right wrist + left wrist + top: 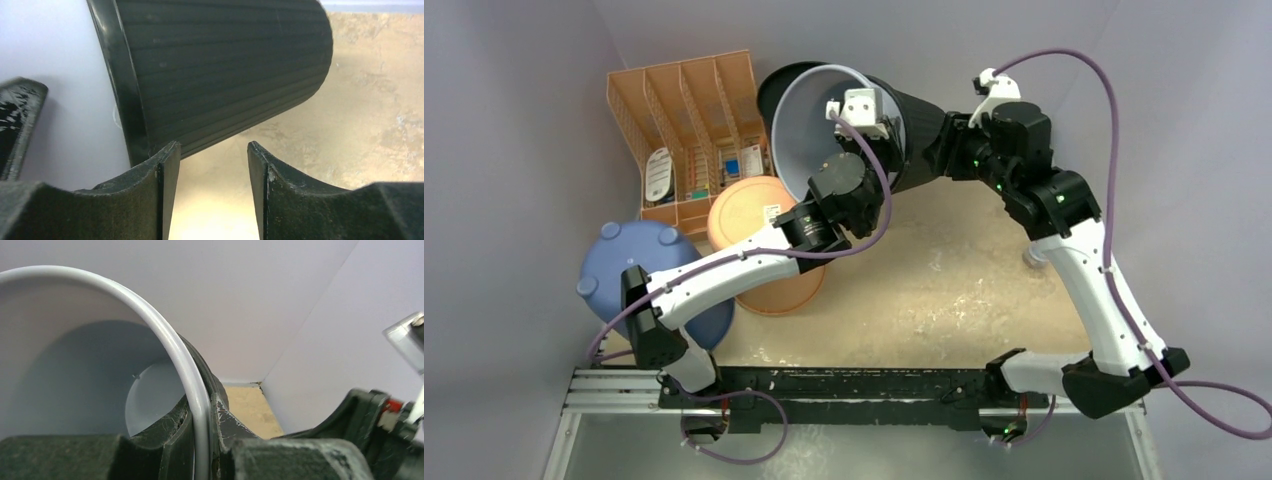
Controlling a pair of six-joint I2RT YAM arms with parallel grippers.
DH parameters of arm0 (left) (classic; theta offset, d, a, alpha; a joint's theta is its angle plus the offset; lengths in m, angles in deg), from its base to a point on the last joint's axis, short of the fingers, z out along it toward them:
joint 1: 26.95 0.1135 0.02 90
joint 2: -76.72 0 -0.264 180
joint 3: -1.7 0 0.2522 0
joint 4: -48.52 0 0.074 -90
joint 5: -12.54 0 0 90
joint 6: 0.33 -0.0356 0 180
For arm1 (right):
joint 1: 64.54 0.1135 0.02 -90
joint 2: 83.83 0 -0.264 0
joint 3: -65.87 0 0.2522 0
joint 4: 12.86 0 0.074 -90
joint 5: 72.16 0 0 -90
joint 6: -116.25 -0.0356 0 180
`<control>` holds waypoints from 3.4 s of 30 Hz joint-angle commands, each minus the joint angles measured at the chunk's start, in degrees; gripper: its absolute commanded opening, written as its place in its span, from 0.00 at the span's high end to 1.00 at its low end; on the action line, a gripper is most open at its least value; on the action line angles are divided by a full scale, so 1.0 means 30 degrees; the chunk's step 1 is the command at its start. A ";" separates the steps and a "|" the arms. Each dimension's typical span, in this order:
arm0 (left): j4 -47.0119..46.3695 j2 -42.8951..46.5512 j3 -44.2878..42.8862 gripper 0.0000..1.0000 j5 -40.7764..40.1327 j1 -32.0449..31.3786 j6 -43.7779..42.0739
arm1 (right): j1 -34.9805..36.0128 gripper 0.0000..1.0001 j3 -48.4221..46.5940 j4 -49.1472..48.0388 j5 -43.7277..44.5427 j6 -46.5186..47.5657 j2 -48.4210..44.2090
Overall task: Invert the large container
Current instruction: Adjust the container in the container.
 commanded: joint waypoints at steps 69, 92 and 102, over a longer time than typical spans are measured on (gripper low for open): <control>0.2683 0.1586 -0.5045 1.00 0.4886 0.0706 0.9172 | -0.1438 0.54 1.0529 0.0446 0.5164 -0.5180 -0.3508; 0.4165 0.1557 -0.2616 1.00 1.0684 0.0766 0.1237 | -0.1437 0.29 -0.0182 -0.1176 0.5788 -0.2949 -0.3562; 0.8845 -0.0306 -0.5921 1.00 1.4238 0.0637 -0.2211 | -0.1445 0.26 -0.0521 -0.0813 0.5691 -0.2459 -0.3352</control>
